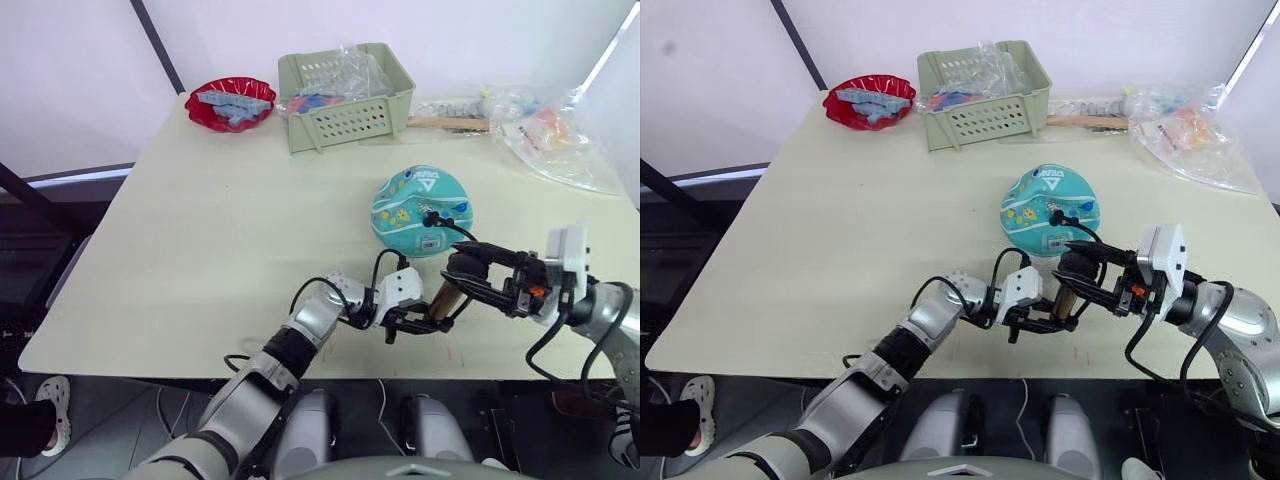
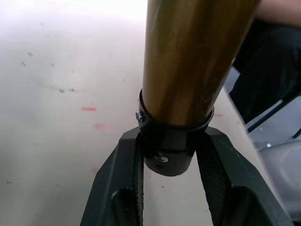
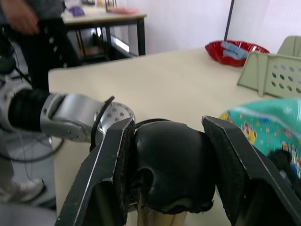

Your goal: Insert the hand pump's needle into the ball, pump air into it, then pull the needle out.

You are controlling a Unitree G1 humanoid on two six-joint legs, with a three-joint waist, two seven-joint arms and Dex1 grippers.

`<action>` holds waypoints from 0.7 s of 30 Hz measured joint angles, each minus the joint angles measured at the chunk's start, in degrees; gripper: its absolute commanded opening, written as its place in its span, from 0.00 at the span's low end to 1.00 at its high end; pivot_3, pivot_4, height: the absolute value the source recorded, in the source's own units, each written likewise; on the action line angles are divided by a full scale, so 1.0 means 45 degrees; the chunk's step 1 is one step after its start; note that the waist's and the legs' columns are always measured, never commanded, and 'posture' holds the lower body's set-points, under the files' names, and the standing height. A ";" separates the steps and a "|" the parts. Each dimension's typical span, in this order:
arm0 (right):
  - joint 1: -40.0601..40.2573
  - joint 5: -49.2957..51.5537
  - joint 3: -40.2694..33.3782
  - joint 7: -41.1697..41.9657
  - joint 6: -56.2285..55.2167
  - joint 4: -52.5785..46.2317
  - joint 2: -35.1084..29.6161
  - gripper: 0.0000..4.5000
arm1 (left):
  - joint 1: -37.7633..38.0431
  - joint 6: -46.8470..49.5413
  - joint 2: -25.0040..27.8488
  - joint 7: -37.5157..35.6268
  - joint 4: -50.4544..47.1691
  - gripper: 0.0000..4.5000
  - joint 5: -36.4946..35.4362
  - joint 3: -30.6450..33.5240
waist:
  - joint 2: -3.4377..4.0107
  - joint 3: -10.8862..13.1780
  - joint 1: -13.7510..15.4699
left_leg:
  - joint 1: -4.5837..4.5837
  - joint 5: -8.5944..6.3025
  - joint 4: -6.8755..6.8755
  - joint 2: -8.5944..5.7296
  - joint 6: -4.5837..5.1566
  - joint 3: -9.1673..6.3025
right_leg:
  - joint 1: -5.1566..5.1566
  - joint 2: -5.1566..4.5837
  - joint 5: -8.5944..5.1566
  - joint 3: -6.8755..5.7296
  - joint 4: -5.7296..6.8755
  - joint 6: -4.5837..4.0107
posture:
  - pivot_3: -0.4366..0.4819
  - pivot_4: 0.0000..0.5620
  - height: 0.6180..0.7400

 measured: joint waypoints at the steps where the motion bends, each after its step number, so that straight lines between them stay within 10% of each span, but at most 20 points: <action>1: 0.0119 -0.0244 0.0022 0.0061 -0.0249 0.0126 0.0077 0.40 | -0.0071 -0.0294 -0.0150 0.0228 0.0410 0.25 0.0139 -0.0008 | 0.0000 0.0000 0.0000 | 0.0000 0.0000 0.0000 0.0000 0.0000 0.0000 | -0.0001 0.0000 0.0000 0.0000 0.0000 0.0000 | 0.48 0.27 0.98; 21: 0.0285 -0.0436 -0.0689 0.0226 -0.1097 0.0884 -0.0529 0.40 | -0.1075 -0.2896 -0.1833 0.1572 0.4198 0.25 0.1014 0.0477 | 0.0001 -0.0002 0.0010 | -0.0020 0.0000 0.0044 -0.0003 0.0000 -0.0013 | 0.0005 -0.0021 0.0013 -0.0024 0.0005 0.0005 | 0.48 0.27 0.98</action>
